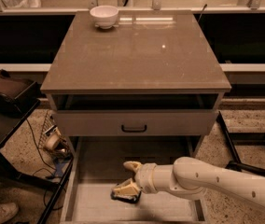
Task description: Place rxbar blueberry into middle drawer
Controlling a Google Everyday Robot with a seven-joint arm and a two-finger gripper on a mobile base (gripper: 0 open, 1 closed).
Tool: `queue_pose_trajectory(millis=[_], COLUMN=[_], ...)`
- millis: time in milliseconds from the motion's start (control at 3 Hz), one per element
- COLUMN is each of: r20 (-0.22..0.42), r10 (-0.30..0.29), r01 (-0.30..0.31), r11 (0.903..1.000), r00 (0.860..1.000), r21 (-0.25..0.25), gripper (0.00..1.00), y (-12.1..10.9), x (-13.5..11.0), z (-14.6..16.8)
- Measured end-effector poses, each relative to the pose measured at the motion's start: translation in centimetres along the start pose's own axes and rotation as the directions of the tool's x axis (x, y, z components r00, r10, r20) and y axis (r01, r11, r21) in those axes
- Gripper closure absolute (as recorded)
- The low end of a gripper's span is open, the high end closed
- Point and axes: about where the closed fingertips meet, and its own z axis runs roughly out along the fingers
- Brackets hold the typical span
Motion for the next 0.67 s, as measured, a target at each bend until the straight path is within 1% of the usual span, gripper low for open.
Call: queue_pose_trajectory(millis=[333,667], r20=[0.000,0.000], r10=[0.000,0.000], r01=[0.000,0.000], r11=[1.0000,1.0000], r00=[1.000,1.000], r21=[-0.002,-0.002], gripper=[0.00,0.00], y=[0.07,0.07], x=[-0.03,-0.03], z=[0.07,0.08])
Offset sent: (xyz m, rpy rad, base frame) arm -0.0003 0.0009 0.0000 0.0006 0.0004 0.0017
